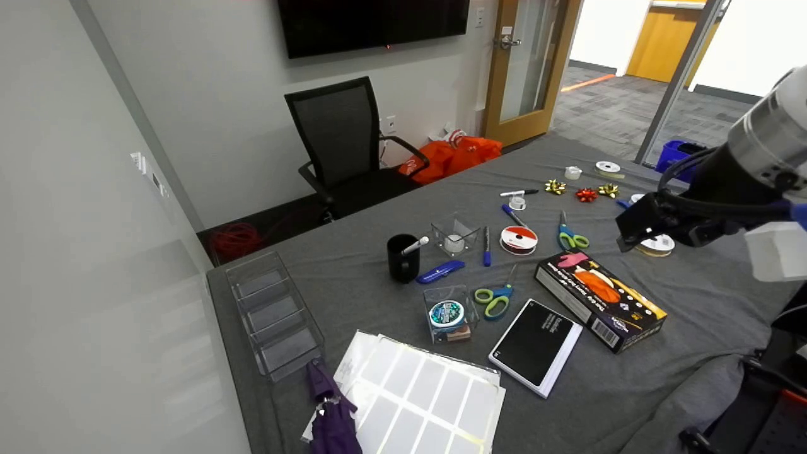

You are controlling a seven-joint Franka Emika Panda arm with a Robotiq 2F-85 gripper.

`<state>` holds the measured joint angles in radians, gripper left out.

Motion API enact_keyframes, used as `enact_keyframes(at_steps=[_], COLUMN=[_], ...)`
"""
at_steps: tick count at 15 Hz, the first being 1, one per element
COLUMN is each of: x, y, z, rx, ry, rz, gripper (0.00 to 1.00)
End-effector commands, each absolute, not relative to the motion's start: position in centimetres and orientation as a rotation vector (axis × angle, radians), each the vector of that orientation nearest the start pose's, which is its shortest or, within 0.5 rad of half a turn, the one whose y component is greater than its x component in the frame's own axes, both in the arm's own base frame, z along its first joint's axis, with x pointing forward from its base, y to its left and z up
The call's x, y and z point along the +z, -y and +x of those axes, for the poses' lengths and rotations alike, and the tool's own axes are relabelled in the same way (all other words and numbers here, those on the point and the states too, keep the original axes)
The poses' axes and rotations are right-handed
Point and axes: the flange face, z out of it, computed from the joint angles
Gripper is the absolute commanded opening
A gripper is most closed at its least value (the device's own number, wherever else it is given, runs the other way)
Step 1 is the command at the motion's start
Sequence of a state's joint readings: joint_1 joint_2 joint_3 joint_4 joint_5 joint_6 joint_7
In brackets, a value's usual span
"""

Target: Pick up the second clear container from the left and move it forwards then push the black box to the right.

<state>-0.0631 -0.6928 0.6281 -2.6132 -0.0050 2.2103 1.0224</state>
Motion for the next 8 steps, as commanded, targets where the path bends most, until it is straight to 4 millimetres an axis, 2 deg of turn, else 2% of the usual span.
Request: enact_keyframes(at_steps=[1, 4, 8], x=[44.4, 44.2, 45.1], y=[-21.1, -21.2, -21.7], z=[34.6, 35.9, 38.3], rx=[-0.582, -0.396, -0.157], ry=[-1.031, -1.094, -0.937], rz=[-3.258, -3.322, -3.287], gripper=[1.0, 1.0, 1.0])
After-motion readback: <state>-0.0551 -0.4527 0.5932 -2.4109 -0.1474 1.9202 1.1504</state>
